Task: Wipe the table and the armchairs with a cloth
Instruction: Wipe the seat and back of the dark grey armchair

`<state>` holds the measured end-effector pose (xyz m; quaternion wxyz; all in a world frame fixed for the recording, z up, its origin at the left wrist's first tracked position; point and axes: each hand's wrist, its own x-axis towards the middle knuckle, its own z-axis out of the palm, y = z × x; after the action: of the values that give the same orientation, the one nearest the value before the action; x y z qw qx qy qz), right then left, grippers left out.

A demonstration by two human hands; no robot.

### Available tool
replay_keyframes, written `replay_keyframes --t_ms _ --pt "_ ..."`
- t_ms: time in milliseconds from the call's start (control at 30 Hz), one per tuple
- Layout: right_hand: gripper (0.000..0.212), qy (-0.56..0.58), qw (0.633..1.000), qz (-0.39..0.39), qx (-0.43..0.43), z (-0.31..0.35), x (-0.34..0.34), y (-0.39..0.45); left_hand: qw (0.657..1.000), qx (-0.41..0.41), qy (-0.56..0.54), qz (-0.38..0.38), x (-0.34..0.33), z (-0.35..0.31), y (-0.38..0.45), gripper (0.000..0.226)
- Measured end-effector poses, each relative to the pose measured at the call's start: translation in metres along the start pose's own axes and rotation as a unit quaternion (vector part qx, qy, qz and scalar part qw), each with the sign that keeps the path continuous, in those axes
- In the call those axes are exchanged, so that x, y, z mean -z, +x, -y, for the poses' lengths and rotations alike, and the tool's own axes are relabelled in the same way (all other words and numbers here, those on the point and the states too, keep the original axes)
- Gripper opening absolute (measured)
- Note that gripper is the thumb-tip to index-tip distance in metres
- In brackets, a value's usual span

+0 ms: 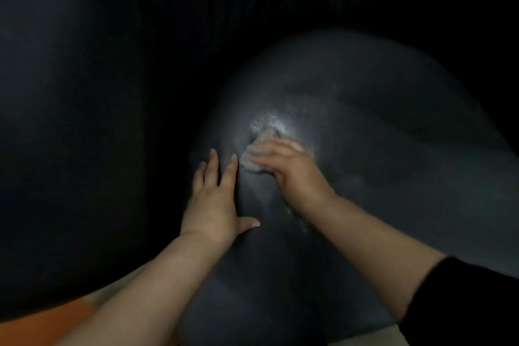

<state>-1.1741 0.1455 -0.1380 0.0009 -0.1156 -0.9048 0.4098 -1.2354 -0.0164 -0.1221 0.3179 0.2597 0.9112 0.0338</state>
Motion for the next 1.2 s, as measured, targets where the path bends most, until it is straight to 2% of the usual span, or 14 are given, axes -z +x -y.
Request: replay_keyframes --t_ms 67,133,200,300,333,433,600,667,767,800,1000,1200 --pt "0.03 0.048 0.999 0.009 -0.004 0.003 0.011 -0.01 1.0 0.0 0.006 -0.011 0.002 -0.001 -0.002 0.125" --pt "0.03 0.122 0.989 -0.075 -0.036 0.004 0.026 0.006 1.0 -0.006 0.007 -0.028 0.003 -0.001 -0.005 0.121" --pt "0.03 0.095 0.982 -0.145 -0.074 0.0 0.038 0.034 0.999 -0.014 0.002 -0.037 0.0 -0.002 -0.009 0.118" --pt "0.034 -0.035 0.995 -0.06 -0.074 -0.006 0.023 0.055 0.999 -0.016 -0.014 -0.047 -0.007 -0.002 -0.019 0.117" --pt "0.035 -0.045 0.995 -0.043 -0.076 -0.005 0.012 0.052 0.998 -0.017 -0.018 -0.05 -0.009 -0.002 -0.02 0.116" --pt "0.033 0.009 0.999 -0.032 -0.041 0.004 -0.008 0.021 0.998 -0.021 -0.024 -0.051 -0.012 -0.001 -0.024 0.114" --pt "0.022 0.026 0.999 0.043 0.002 0.0 -0.001 -0.025 0.998 -0.037 -0.016 -0.055 -0.009 -0.002 -0.03 0.11" --pt "0.023 0.063 0.998 0.018 -0.015 -0.002 0.012 -0.031 0.997 -0.045 -0.01 -0.062 -0.007 -0.001 -0.032 0.109" --pt "0.032 0.108 0.986 -0.093 -0.089 -0.012 0.033 -0.043 0.996 -0.053 -0.014 -0.064 -0.006 -0.004 -0.034 0.106" --pt "0.031 0.11 0.982 -0.108 -0.105 -0.014 0.035 -0.05 0.996 -0.054 -0.016 -0.062 -0.008 -0.005 -0.035 0.106" --pt "0.032 0.139 0.975 -0.101 -0.144 0.0 0.002 -0.086 0.997 -0.051 -0.045 -0.045 -0.017 -0.014 -0.042 0.108" --pt "0.032 0.001 0.999 -0.002 -0.049 0.004 -0.013 -0.121 0.996 -0.066 -0.037 -0.043 -0.018 -0.01 -0.042 0.093"
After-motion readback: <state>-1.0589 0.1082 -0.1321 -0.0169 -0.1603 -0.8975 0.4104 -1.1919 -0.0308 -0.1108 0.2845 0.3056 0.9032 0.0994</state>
